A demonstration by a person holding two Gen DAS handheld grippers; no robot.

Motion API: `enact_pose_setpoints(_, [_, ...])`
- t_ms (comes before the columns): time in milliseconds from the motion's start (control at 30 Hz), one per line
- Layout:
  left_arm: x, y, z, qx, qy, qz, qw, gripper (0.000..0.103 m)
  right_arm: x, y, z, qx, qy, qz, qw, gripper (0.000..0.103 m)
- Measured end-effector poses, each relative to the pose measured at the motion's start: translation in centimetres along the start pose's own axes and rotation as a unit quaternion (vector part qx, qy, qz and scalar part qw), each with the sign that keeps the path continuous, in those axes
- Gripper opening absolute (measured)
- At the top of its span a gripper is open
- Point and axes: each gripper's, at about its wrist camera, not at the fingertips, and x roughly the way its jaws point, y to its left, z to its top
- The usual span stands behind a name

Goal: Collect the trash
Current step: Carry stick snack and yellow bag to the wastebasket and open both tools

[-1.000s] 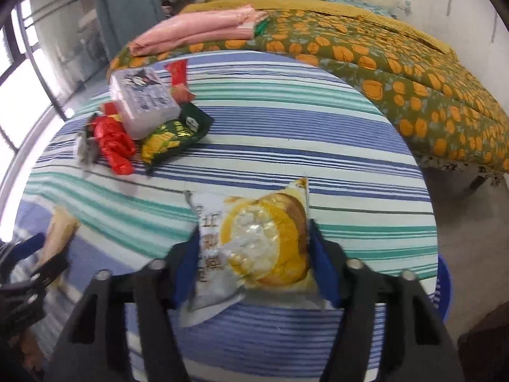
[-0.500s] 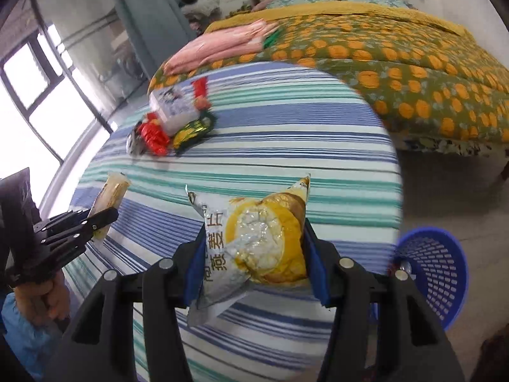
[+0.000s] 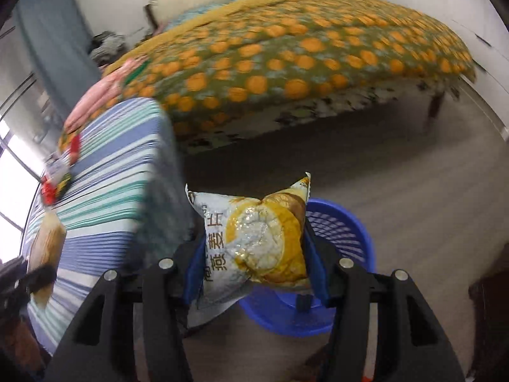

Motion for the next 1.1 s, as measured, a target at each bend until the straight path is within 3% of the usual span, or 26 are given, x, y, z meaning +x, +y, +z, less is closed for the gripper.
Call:
enact_pose_setpoints(200, [8.5, -5.4, 0.9, 0.019, 0.056, -0.009, 0.9982, 0.02, 2.1, -5.3, -0.8, 0.046, 0.019, -0.01, 0.999, 0.053])
enact_pose_setpoints(433, [17.5, -6.5, 1.0, 0.012, 0.099, 0.009, 0.9949, 0.022, 3.8, -8.6, -1.0, 0.093, 0.02, -0.003, 0.995, 0.056])
enact_pose_setpoints(467, [18.6, -6.6, 1.2, 0.012, 0.1, 0.007, 0.9949, 0.027, 3.9, -8.8, -1.0, 0.098, 0.018, 0.002, 0.995, 0.065])
enact_pose_setpoints(500, [19.2, -6.6, 1.3, 0.013, 0.1, 0.009, 0.9949, 0.033, 3.9, -8.9, -0.9, 0.103, 0.015, 0.004, 0.995, 0.08])
enact_pose_setpoints(533, [19.7, -6.7, 1.4, 0.015, 0.101, 0.017, 0.9946, 0.05, 3.7, -9.1, -0.8, 0.109, 0.008, 0.004, 0.994, 0.085])
enact_pose_setpoints(567, [19.9, -6.6, 1.5, 0.015, 0.099, 0.023, 0.9947, 0.059, 3.4, -9.2, -0.7, 0.112, -0.002, 0.001, 0.994, 0.086])
enact_pose_setpoints(767, [13.9, -7.0, 1.7, 0.023, 0.032, 0.017, 0.9991, 0.085, 1.6, -9.4, 0.1, 0.112, -0.043, -0.038, 0.992, 0.09])
enact_pose_setpoints(900, [8.3, -6.2, 1.4, 0.028, -0.017, 0.024, 0.9992, 0.091, 0.9, -8.3, 0.0, 0.086, -0.056, -0.064, 0.993, 0.094])
enact_pose_setpoints(967, [5.5, -4.9, 0.4, 0.027, -0.036, 0.038, 0.9983, 0.093, 0.7, -7.1, -0.3, 0.063, -0.061, -0.068, 0.994, 0.094])
enact_pose_setpoints(1100, [0.6, -0.7, -2.5, 0.022, -0.054, 0.113, 0.9918, 0.093, 0.2, -3.5, -1.2, -0.01, -0.078, -0.085, 0.993, 0.094])
